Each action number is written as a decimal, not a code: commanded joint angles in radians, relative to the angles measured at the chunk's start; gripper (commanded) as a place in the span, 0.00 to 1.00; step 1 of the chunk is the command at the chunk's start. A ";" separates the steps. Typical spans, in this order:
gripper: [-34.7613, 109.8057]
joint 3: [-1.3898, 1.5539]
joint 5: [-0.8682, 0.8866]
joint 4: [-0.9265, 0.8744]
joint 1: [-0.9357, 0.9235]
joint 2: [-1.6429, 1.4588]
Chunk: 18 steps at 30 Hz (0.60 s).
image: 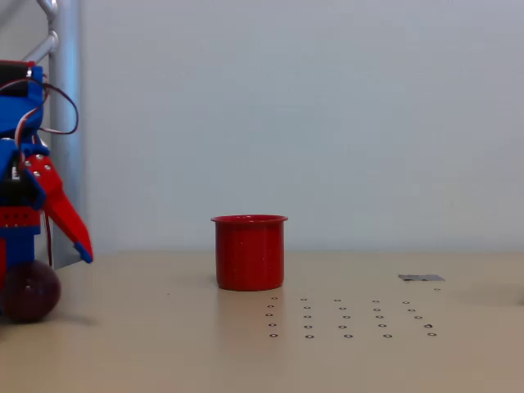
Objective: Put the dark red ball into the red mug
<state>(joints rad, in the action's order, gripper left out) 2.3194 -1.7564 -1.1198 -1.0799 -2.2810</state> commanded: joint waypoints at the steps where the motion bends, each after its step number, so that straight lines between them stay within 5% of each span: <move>1: 0.51 0.003 -0.020 -0.048 -0.012 -0.107; 18: 0.51 0.167 -0.052 -0.196 0.124 -0.187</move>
<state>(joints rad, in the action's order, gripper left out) 2.5096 -1.8285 -1.3238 -0.9756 -2.4666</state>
